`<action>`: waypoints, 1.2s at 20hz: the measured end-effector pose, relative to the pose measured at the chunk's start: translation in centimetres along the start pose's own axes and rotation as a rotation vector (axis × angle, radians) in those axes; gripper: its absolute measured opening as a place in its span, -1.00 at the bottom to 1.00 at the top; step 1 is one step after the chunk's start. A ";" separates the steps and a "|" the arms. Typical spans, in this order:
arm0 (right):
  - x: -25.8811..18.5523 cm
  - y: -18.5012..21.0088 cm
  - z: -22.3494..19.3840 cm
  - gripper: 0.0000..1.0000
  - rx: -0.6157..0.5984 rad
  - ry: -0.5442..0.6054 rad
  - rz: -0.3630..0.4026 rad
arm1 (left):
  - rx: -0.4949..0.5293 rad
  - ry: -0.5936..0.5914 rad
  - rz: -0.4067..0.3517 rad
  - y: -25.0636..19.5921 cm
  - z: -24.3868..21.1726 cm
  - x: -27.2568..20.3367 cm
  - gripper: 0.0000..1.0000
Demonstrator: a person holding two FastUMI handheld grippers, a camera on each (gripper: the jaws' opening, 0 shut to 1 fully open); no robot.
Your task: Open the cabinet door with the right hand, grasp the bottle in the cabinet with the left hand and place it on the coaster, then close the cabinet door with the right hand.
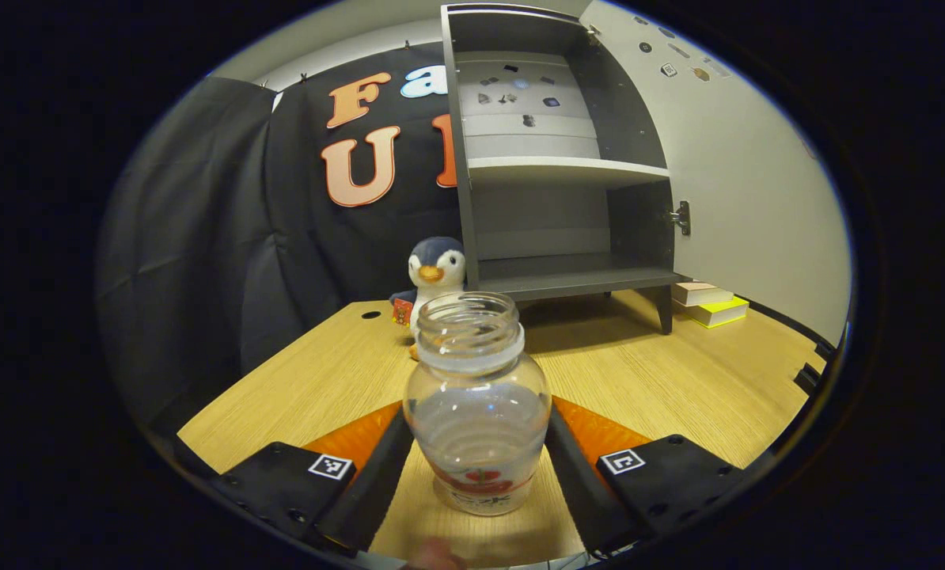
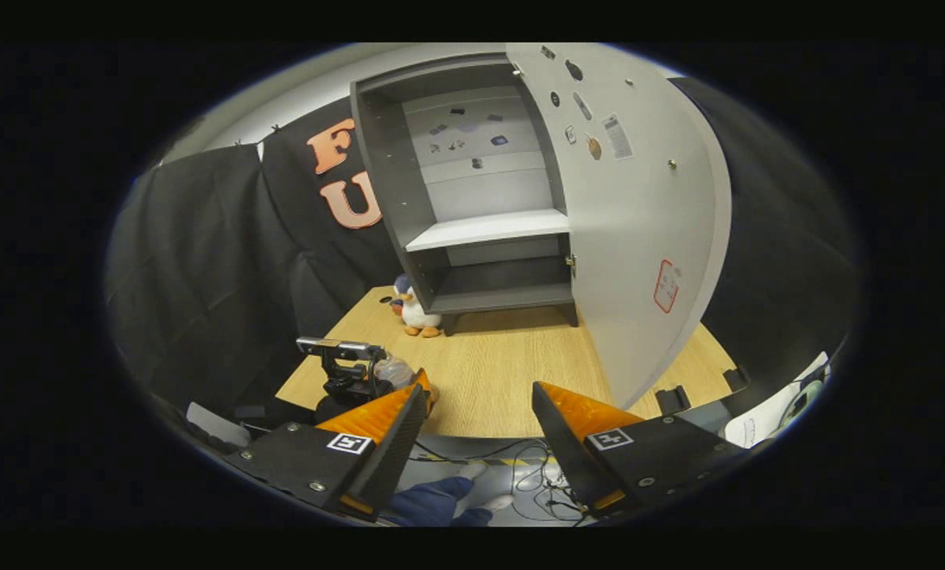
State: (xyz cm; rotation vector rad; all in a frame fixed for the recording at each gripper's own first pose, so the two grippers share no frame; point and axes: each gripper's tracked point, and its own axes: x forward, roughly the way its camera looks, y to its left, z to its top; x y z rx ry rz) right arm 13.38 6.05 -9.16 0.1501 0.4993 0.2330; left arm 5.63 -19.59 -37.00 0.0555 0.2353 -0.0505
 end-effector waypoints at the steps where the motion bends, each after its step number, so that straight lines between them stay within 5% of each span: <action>1: 0.1 0.0 0.0 0.68 0.001 -0.001 0.002 | 0.012 -0.003 -0.001 0.0 0.1 0.0 0.96; 16: 0.4 0.5 0.3 0.68 0.046 -0.052 0.025 | 0.040 -0.035 0.012 0.7 3.7 -2.6 0.96; 24: -0.1 -0.1 3.5 0.70 0.013 -0.187 0.019 | 0.043 -0.166 0.011 0.6 12.6 -8.3 0.95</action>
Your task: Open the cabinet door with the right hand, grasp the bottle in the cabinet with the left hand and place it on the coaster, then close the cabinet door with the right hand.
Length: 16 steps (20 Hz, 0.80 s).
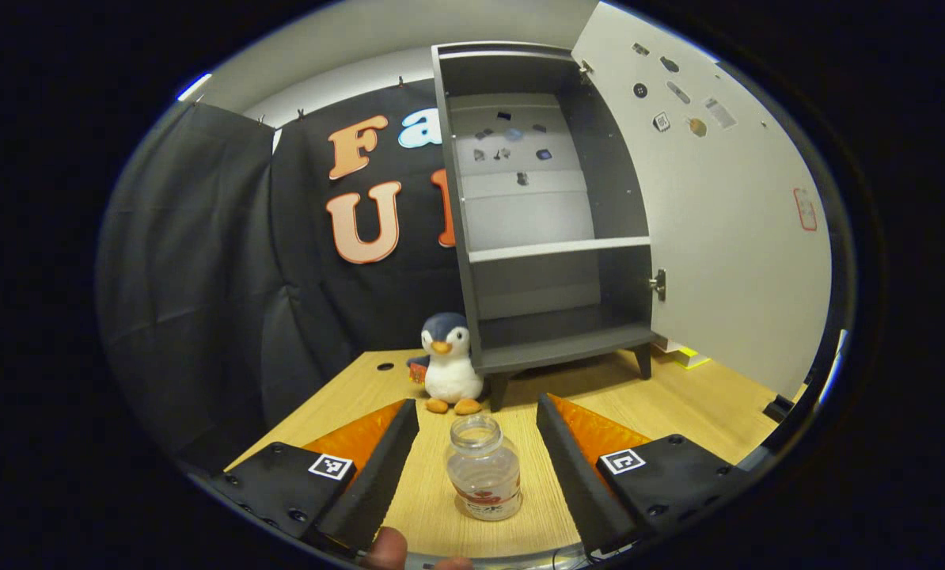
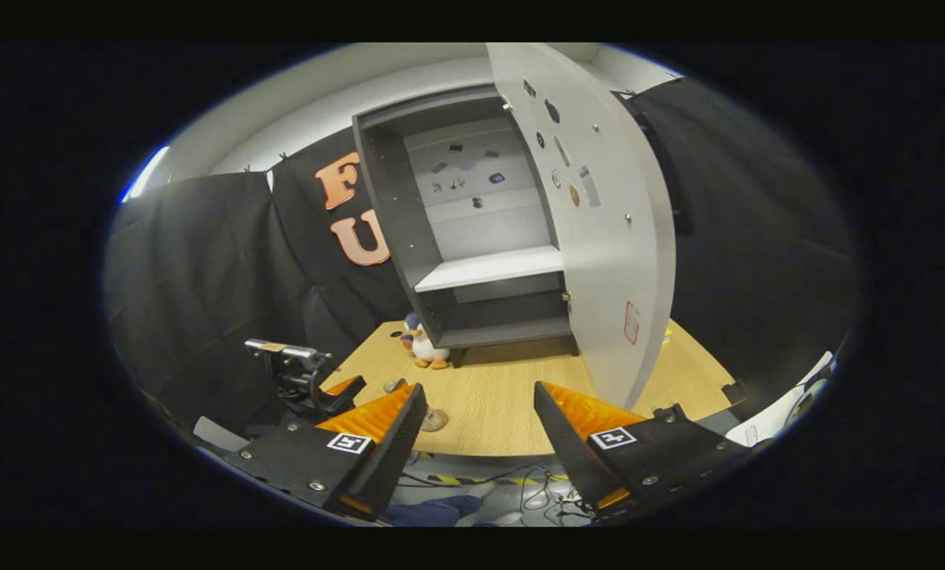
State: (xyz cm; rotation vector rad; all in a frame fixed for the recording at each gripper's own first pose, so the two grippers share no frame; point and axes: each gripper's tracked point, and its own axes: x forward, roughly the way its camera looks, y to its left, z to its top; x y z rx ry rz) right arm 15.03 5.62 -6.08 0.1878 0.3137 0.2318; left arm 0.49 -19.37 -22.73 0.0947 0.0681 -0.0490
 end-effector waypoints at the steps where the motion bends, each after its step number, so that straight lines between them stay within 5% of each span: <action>1: 0.1 -0.2 0.8 0.70 -0.007 -0.027 -0.003 | 0.002 -0.025 -0.007 -0.1 1.8 -0.5 0.95; 7: 0.7 -1.9 5.1 0.70 -0.062 -0.167 -0.039 | -0.012 -0.143 -0.060 -0.8 10.9 -3.3 0.95; 16: -0.1 -8.6 10.7 0.70 -0.081 -0.334 -0.217 | -0.038 -0.117 -0.077 0.4 14.4 -4.9 0.94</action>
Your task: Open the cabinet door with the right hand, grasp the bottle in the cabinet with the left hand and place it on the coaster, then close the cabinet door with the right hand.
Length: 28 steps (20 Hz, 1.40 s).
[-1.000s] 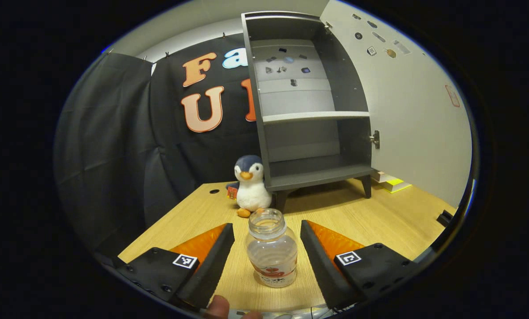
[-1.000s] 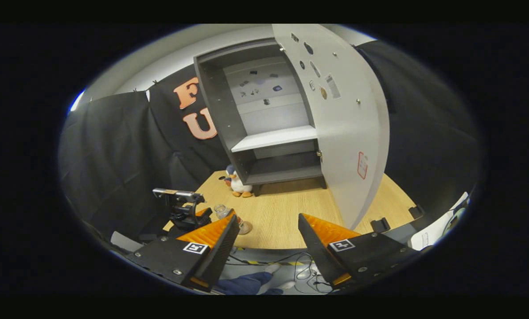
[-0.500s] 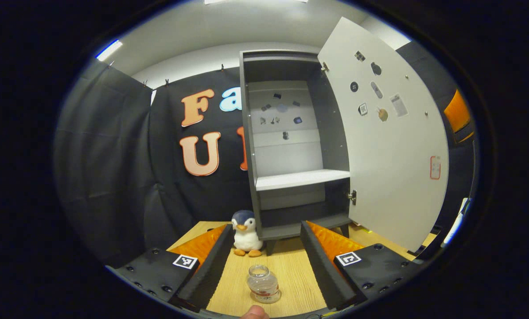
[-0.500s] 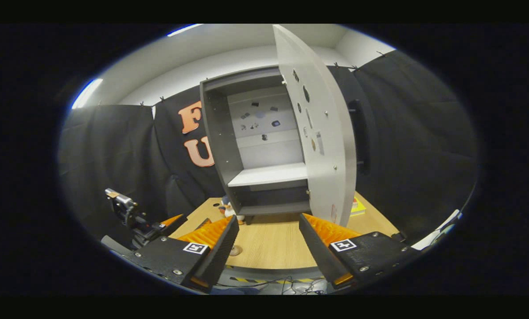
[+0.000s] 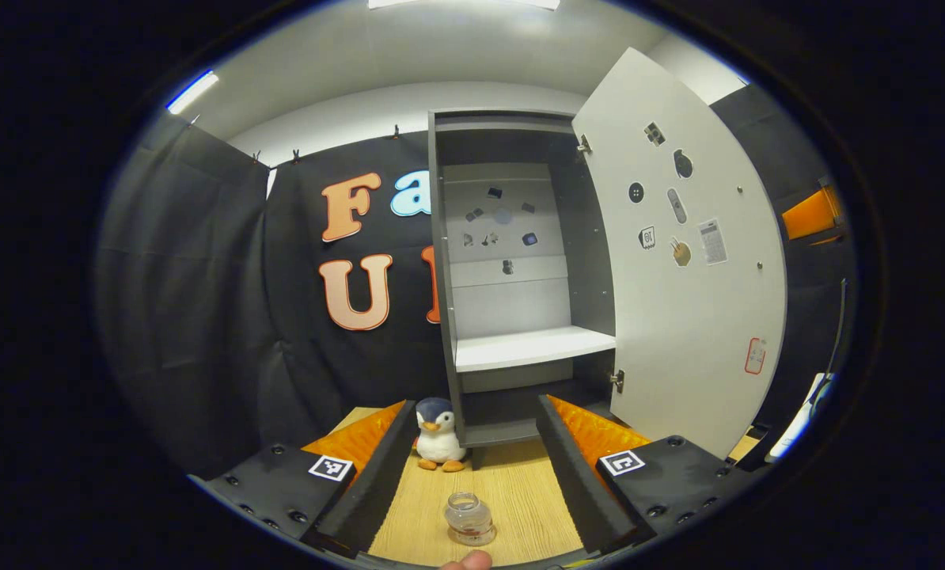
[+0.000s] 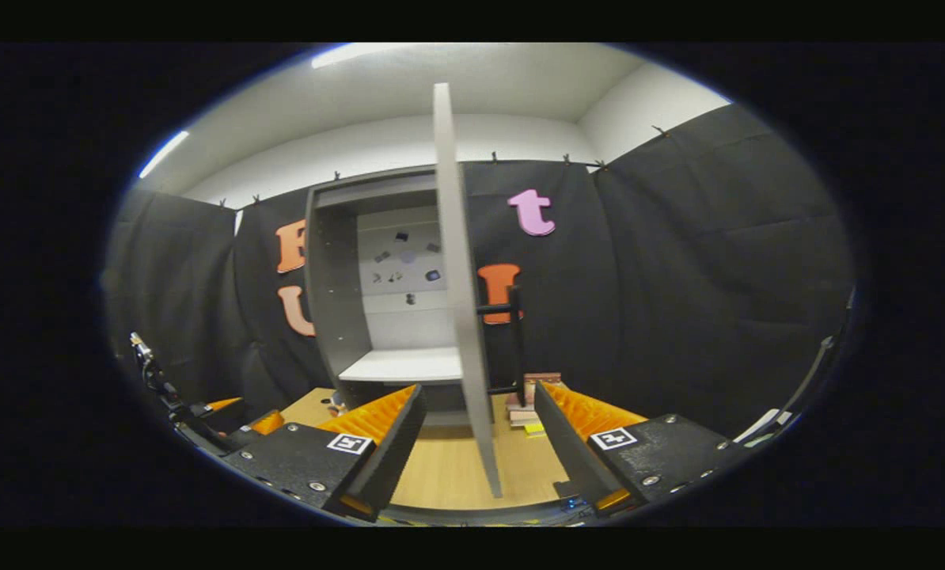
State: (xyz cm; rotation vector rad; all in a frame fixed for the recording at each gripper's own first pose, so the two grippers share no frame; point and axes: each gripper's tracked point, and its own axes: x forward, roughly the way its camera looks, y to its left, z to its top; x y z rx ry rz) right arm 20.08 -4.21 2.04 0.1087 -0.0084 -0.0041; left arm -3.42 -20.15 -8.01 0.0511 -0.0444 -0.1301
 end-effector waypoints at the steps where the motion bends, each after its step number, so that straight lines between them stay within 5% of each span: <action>1: 0.1 -0.5 0.1 0.70 0.006 -0.003 -0.015 | -0.006 0.009 0.000 0.2 -0.1 0.1 0.94; 5: 1.2 -2.5 -0.2 0.71 -0.014 0.006 -0.054 | -0.018 0.033 0.009 1.2 -0.4 0.4 1.00; 17: 1.4 -1.7 -1.5 0.69 -0.031 0.051 -0.011 | -0.033 0.051 0.083 4.9 -0.3 2.1 0.89; 18: 1.2 -1.5 -1.5 0.69 -0.035 0.050 -0.016 | -0.034 0.048 0.086 5.1 -0.1 2.1 1.00; 19: 1.2 -1.0 -1.5 0.51 -0.042 0.046 -0.016 | -0.035 0.047 0.089 5.4 0.0 2.2 1.00; 21: 1.0 0.2 -1.5 0.48 -0.055 0.044 -0.003 | -0.043 0.045 0.094 6.0 0.1 2.4 0.95; 23: 1.1 2.2 -1.8 0.83 -0.047 0.049 0.032 | -0.043 0.046 0.098 6.5 0.2 2.6 0.95; 24: 1.1 3.2 -1.9 0.65 -0.040 0.049 0.055 | -0.040 0.047 0.099 6.6 0.2 2.8 0.89; 28: 2.1 7.1 -2.5 0.64 -0.038 0.051 0.133 | -0.039 0.046 0.114 7.8 0.1 2.9 0.95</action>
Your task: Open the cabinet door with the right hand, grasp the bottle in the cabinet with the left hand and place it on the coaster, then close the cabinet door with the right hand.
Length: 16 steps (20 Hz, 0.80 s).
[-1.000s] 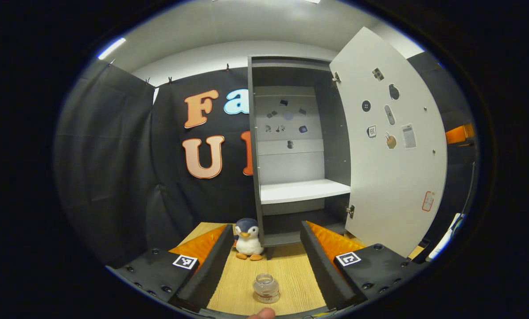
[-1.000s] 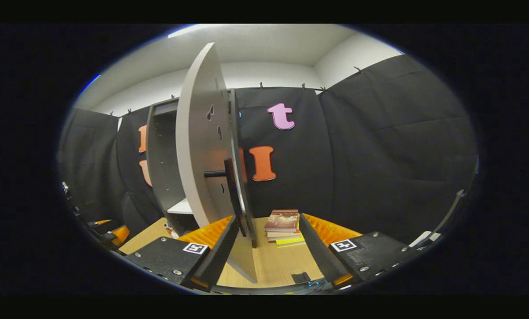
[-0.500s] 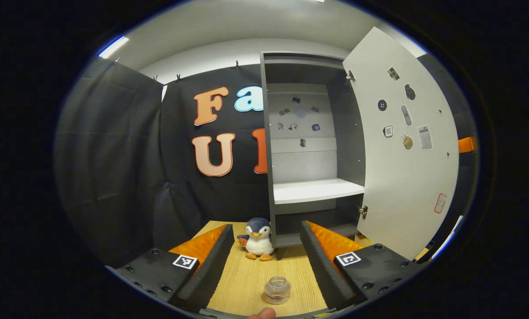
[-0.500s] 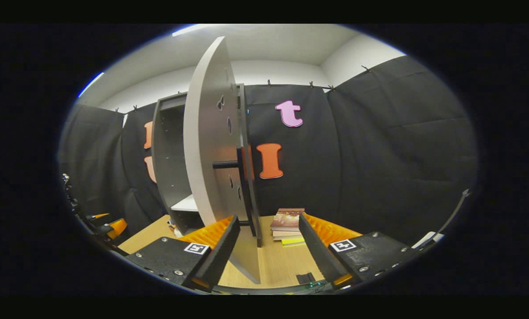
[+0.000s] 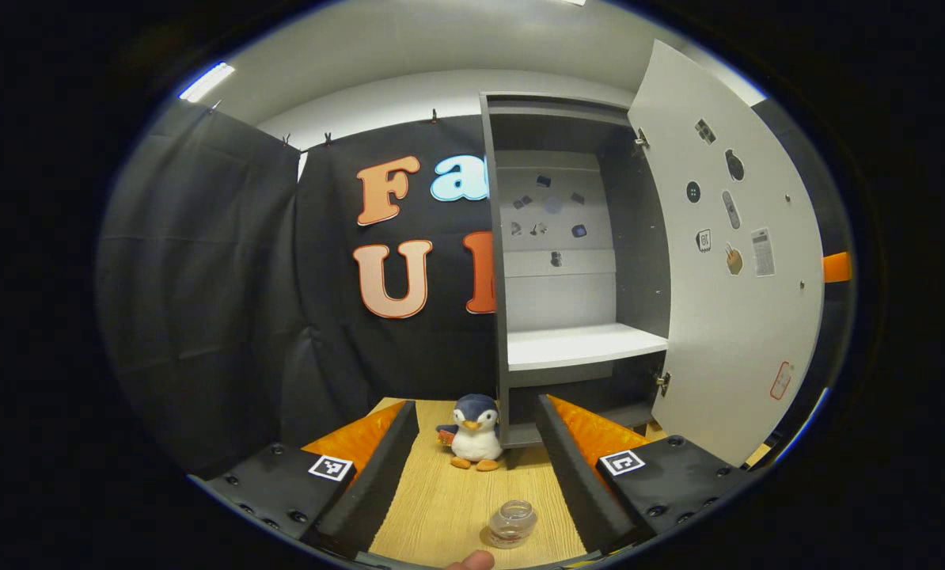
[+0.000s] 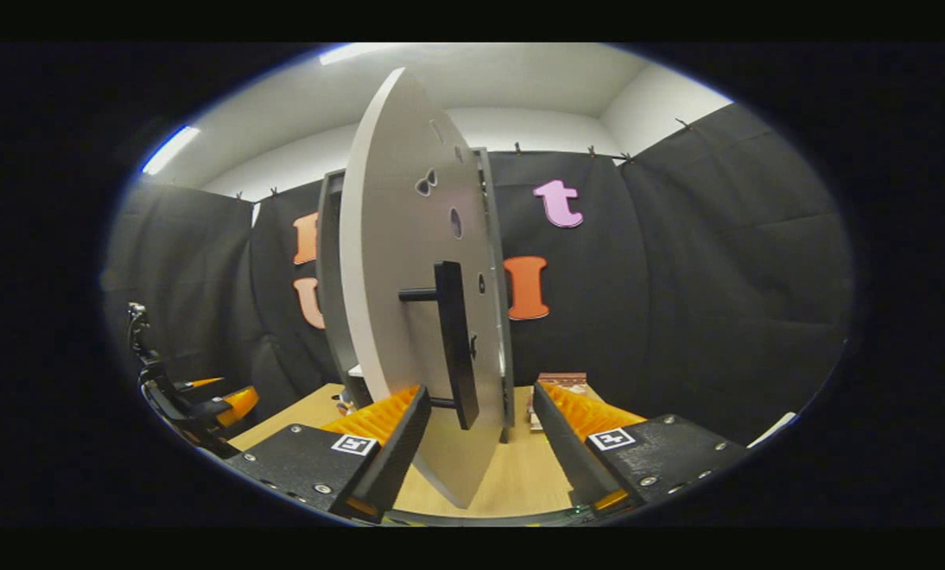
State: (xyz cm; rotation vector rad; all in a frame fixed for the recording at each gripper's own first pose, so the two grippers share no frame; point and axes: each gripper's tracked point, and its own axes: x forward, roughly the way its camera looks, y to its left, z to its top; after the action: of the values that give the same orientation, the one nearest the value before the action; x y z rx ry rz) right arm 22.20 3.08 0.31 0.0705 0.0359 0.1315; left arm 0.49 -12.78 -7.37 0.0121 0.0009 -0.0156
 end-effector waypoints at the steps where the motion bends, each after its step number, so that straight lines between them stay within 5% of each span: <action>1: 0.2 0.8 -0.2 0.64 0.003 0.004 0.018 | -0.001 0.002 0.005 0.3 -0.1 0.1 0.94; 13: 4.5 8.1 -1.1 0.65 0.029 0.014 0.159 | -0.007 0.017 0.068 4.8 -0.8 2.6 0.89; 14: 5.0 8.6 -1.2 0.83 0.027 0.013 0.170 | -0.009 0.017 0.071 5.0 -0.7 2.8 0.96; 16: 6.1 10.3 -1.4 0.68 0.029 0.014 0.193 | -0.008 0.020 0.078 5.7 -0.8 3.2 0.90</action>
State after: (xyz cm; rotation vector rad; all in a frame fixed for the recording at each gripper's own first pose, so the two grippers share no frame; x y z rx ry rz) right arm 26.83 14.15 -0.56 0.1025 0.0453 0.3243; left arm 3.80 -7.15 -8.16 0.0045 0.0200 0.0628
